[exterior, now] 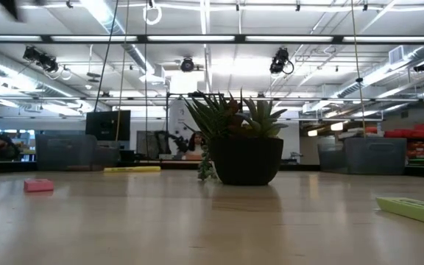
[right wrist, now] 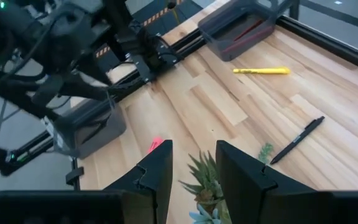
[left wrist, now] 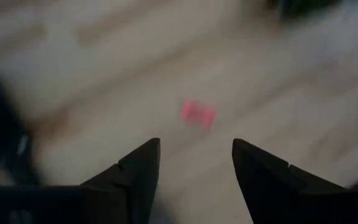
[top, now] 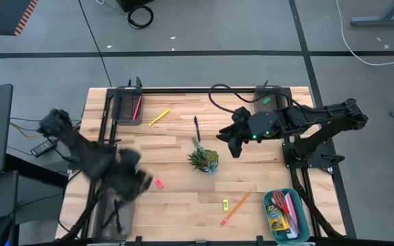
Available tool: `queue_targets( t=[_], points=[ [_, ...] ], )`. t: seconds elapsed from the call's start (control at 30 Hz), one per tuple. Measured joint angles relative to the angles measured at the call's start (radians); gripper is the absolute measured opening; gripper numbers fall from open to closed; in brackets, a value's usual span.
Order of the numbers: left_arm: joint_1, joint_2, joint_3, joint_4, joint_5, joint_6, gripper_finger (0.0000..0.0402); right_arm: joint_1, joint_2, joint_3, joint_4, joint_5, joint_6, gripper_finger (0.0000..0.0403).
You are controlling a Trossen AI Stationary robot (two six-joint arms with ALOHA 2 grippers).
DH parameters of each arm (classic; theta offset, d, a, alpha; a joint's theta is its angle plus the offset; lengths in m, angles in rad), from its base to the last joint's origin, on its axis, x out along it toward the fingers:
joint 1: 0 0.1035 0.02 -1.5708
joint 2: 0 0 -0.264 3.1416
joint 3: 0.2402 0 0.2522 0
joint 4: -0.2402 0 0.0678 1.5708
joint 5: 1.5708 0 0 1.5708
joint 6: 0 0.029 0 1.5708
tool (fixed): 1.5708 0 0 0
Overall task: Sort crayons/erasers/pens/pencils in bins
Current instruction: Put the black ballpen into the bottom left black bin
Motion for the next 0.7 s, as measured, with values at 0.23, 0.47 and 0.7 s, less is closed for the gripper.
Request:
queue_targets(
  t=[0.23, 0.47, 0.7],
  points=[
    [0.53, -0.079, 0.0, 0.321, 0.019, 0.509, 0.0198, -0.019, 0.0, 0.0, 0.0, 0.0, 0.068, 0.0129],
    [0.88, 0.043, 0.002, 0.791, 0.286, 0.952, 0.0197, -0.015, 0.0, 0.0, 0.0, 0.0, 0.156, 0.0129],
    [1.012, 0.23, 0.001, 0.779, 0.441, 1.375, 0.0199, -0.006, 0.0, 0.0, -0.001, 0.0, 0.264, 0.0129]
  ],
)
